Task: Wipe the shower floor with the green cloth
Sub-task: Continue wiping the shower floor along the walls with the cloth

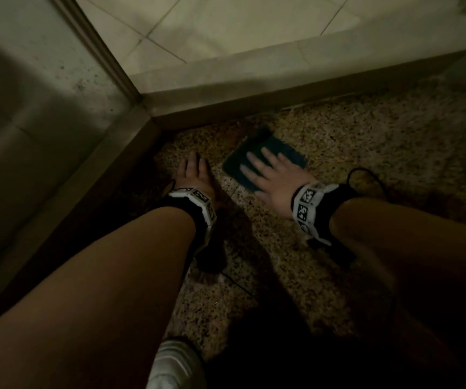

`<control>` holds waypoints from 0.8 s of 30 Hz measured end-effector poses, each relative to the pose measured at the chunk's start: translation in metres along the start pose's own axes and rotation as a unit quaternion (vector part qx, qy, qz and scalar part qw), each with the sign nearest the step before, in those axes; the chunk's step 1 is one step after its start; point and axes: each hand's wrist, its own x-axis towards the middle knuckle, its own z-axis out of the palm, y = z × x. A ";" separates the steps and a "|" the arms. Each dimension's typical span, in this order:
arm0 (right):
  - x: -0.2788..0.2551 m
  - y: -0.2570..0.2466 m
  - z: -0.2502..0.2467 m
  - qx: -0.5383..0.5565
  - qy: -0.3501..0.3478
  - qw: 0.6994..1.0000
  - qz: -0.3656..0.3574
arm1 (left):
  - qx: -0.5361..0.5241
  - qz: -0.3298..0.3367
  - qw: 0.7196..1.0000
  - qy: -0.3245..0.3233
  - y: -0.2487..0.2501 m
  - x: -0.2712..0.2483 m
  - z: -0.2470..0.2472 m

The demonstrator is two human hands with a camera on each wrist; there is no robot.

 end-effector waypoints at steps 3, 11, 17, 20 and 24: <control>-0.017 -0.006 0.015 -0.021 -0.019 0.999 -0.024 | 0.004 -0.004 1.000 0.000 0.000 0.007 -0.002; -0.022 -0.002 0.021 0.027 0.008 0.999 -0.027 | 0.029 -0.012 0.999 0.008 0.013 0.021 0.007; -0.001 0.037 0.003 0.135 0.020 0.985 0.104 | 0.044 -0.022 0.999 0.022 0.017 0.021 0.013; 0.002 0.049 -0.002 0.143 0.004 0.981 0.131 | 0.031 -0.020 0.999 0.021 0.016 0.017 0.014; -0.003 0.039 0.003 0.113 0.006 0.986 0.121 | 0.025 -0.002 0.999 0.033 0.013 0.017 0.019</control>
